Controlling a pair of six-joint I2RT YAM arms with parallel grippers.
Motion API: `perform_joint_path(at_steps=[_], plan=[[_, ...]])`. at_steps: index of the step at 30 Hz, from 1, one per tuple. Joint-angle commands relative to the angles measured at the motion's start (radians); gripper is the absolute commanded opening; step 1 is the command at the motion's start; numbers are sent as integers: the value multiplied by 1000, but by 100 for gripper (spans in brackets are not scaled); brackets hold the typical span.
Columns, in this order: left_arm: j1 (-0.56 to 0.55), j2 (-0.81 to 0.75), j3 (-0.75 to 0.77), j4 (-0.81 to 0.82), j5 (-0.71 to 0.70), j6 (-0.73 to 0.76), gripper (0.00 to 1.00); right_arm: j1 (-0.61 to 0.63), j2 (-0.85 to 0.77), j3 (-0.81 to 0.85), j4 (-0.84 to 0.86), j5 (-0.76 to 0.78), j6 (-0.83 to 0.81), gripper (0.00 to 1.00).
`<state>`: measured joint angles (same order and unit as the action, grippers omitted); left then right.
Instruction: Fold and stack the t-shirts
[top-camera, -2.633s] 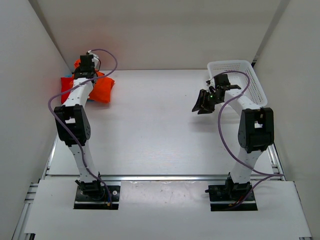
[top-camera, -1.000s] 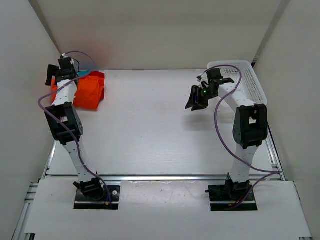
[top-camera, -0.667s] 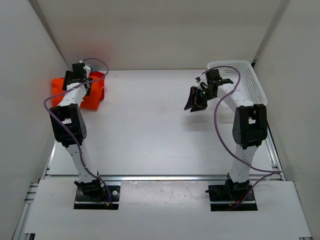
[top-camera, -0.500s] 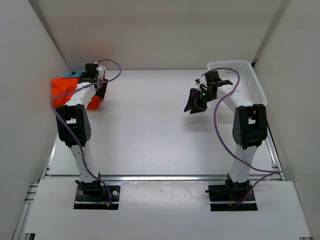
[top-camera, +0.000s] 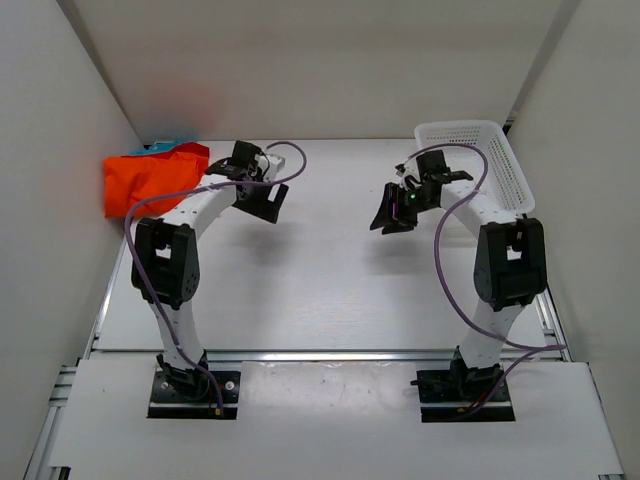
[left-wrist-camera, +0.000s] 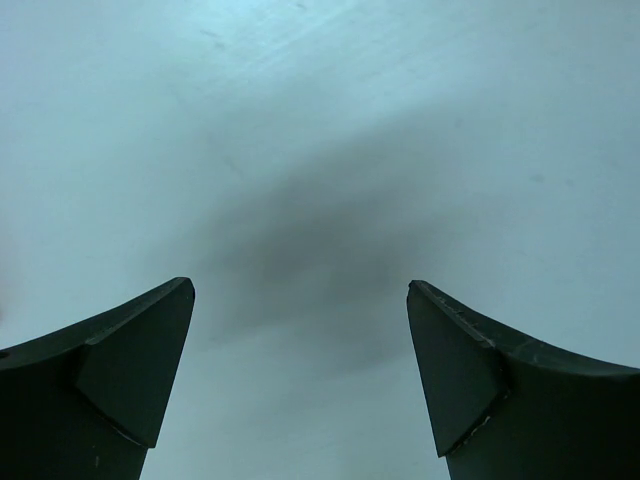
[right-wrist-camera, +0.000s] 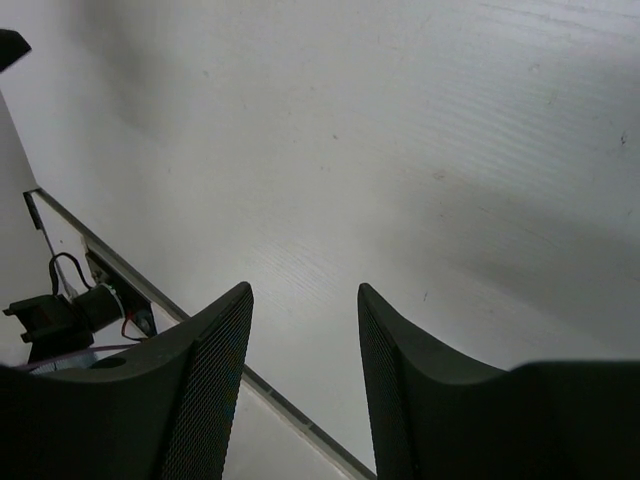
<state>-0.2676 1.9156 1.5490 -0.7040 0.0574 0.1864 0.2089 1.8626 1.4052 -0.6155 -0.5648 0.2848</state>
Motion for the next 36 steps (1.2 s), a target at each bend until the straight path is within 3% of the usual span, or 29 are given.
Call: perform_joint_path(at_steps=[1, 3, 7, 9, 23, 36], plan=[[24, -72, -36, -43, 116, -90, 99, -17, -75, -38, 42, -21, 17, 52], [16, -79, -52, -57, 122, -102, 98, -32, -100, -64, 53, -23, 37, 54], [18, -105, -93, -49, 95, -96, 99, -65, -146, -100, 54, -44, 27, 72], [16, -109, -98, -48, 73, -91, 99, -78, -154, -101, 31, -56, 24, 99], [13, -182, -181, -55, 70, -110, 99, -155, -316, -232, 96, -67, 54, 100], [-65, -438, -547, -28, 38, -70, 98, -75, -246, -103, -47, 8, -55, 99]])
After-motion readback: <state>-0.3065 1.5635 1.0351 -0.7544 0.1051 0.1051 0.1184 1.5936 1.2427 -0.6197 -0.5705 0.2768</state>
